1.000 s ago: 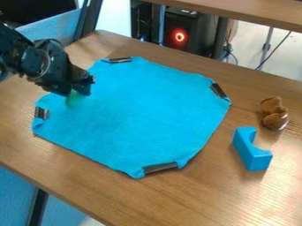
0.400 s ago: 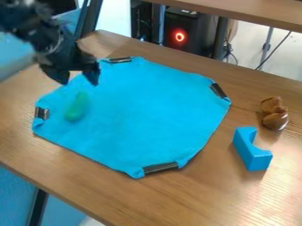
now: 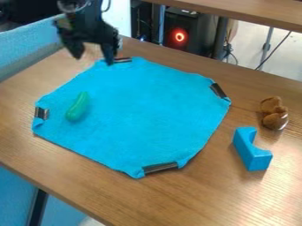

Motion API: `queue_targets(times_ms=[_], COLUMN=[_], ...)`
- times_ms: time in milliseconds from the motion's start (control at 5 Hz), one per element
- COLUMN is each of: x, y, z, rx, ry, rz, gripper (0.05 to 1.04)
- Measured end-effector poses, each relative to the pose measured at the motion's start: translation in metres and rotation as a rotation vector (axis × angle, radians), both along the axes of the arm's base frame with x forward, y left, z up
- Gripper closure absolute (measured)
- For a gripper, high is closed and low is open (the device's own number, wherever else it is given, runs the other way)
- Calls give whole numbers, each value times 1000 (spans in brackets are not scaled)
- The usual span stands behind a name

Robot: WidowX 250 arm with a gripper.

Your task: Put the green figure on the bottom left of the cloth

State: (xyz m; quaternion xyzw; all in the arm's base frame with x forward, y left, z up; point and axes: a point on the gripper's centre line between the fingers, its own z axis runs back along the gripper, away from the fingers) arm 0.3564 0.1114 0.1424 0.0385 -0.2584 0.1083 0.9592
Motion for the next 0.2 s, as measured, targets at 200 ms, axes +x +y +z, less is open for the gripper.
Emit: queue_targets(times_ms=[200], x=[14], y=[-19], z=[17], rx=[-18], ry=[96], rz=[-129], gripper=[83])
